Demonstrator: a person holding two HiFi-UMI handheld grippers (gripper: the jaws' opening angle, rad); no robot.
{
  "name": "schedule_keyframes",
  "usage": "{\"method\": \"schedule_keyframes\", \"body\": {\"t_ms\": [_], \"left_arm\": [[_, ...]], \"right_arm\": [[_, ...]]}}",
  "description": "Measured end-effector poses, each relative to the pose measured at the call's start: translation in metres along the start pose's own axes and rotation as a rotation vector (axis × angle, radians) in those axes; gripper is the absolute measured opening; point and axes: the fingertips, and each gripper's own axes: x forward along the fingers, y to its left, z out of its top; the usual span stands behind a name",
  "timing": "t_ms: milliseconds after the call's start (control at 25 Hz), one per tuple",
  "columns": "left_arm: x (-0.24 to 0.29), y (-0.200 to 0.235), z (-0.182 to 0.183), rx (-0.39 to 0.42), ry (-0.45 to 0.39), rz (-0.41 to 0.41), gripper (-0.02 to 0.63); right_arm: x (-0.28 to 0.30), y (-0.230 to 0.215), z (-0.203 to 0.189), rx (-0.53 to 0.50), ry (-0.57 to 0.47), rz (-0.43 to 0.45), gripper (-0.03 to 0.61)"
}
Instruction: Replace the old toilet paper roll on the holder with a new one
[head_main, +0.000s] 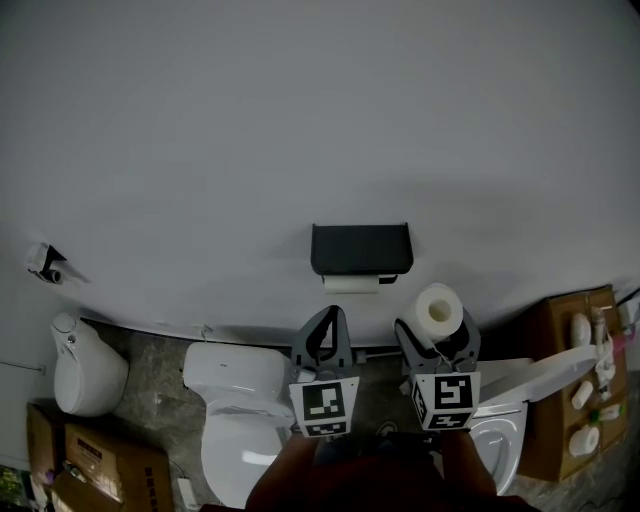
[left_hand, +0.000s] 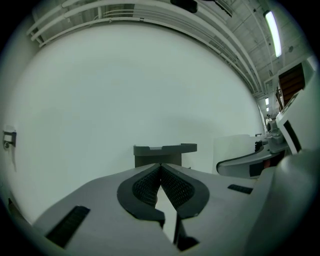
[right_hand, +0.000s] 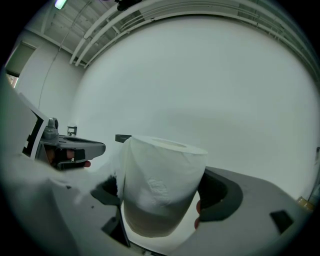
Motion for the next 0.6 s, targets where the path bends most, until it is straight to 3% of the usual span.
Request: {"method": "schedule_keyframes", "body": {"t_ms": [80,200,280,480,600], "left_arm": [[0.004,0.0,-0.006,-0.11,0.014,-0.006,0.005],[0.011,0.004,-0.021,-0.404,0.054,-0.015,0.005],[0.016,0.002,-0.029,-0.58,0.071,-0.046,0.164],[0.034,0.004,-0.044,-0.983,0.047,-0.107,0.213],[0.046,0.004,-0.046,-1.152,0.014,-0.144,0.238]], "right_arm": [[0.002,-0.003,-0.002,0.018,0.002,0.007,0.436],[0.003,-0.008,-0.001,0.01,0.002,0.003,0.436],[0.002,-0.011,-0.002,-0.006,0.005,-0.004,0.436],[0.002,-0.021,-0.006,-0.008,0.015,-0.023,0.436],[0.003,-0.027,-0.005,-0.01,0.014,-0.031,0.436]]}}
